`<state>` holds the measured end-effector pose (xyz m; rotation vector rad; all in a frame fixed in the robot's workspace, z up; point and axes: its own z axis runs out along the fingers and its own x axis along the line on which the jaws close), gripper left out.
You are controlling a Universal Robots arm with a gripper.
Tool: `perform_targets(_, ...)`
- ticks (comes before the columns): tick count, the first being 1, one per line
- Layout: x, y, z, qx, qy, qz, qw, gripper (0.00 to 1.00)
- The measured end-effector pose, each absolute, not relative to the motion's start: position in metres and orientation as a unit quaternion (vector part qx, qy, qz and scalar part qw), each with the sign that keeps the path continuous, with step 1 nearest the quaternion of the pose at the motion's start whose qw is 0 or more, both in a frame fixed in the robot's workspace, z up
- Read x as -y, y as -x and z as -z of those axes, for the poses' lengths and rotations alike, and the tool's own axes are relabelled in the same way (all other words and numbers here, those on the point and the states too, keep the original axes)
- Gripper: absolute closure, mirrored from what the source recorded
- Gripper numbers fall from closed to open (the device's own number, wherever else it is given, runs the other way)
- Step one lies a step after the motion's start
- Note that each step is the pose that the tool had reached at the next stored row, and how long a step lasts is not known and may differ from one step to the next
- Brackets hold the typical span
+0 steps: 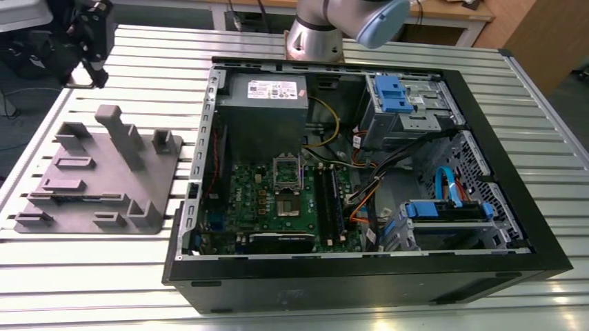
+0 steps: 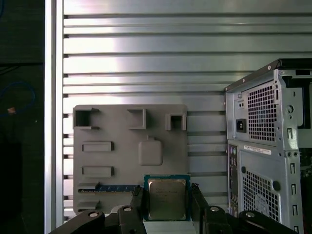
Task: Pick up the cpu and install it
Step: 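Pick up the cpu and move it towards the insertion slot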
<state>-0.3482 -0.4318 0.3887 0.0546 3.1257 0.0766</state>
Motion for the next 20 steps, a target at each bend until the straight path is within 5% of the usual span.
perform_targets(20, 0.432, 0.301, -0.388, -1.000, -0.017, -0.024, 0.007, 0.53)
